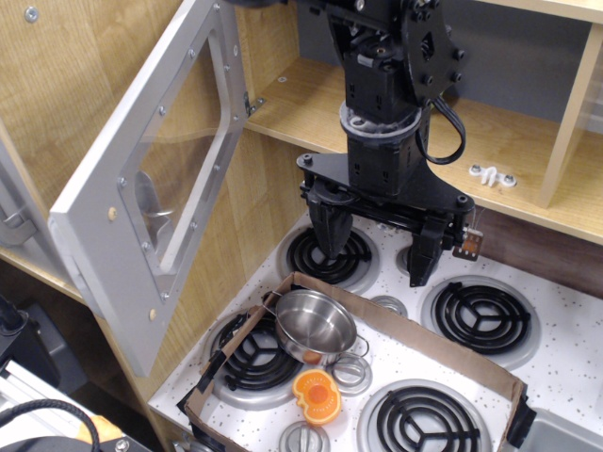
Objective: Close microwave
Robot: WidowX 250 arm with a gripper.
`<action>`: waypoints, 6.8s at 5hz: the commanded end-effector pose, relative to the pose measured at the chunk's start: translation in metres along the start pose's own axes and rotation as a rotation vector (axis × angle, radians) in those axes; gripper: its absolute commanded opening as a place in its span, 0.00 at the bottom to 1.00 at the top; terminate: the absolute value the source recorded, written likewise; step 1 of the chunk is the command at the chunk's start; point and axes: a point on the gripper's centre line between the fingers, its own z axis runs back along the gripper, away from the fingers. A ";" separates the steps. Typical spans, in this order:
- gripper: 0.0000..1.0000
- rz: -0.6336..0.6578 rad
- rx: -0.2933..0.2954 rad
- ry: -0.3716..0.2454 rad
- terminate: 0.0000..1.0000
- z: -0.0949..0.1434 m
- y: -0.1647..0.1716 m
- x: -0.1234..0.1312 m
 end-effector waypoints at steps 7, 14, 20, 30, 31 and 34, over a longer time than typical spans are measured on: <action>1.00 -0.422 0.347 0.005 0.00 0.152 0.139 -0.023; 1.00 -0.447 0.244 -0.140 0.00 0.080 0.165 -0.030; 1.00 -0.564 0.217 -0.342 0.00 0.070 0.050 0.108; 1.00 -0.600 0.259 -0.476 0.00 0.081 0.035 0.143; 1.00 -0.600 0.259 -0.476 0.00 0.081 0.035 0.143; 1.00 -0.600 0.259 -0.476 0.00 0.081 0.035 0.143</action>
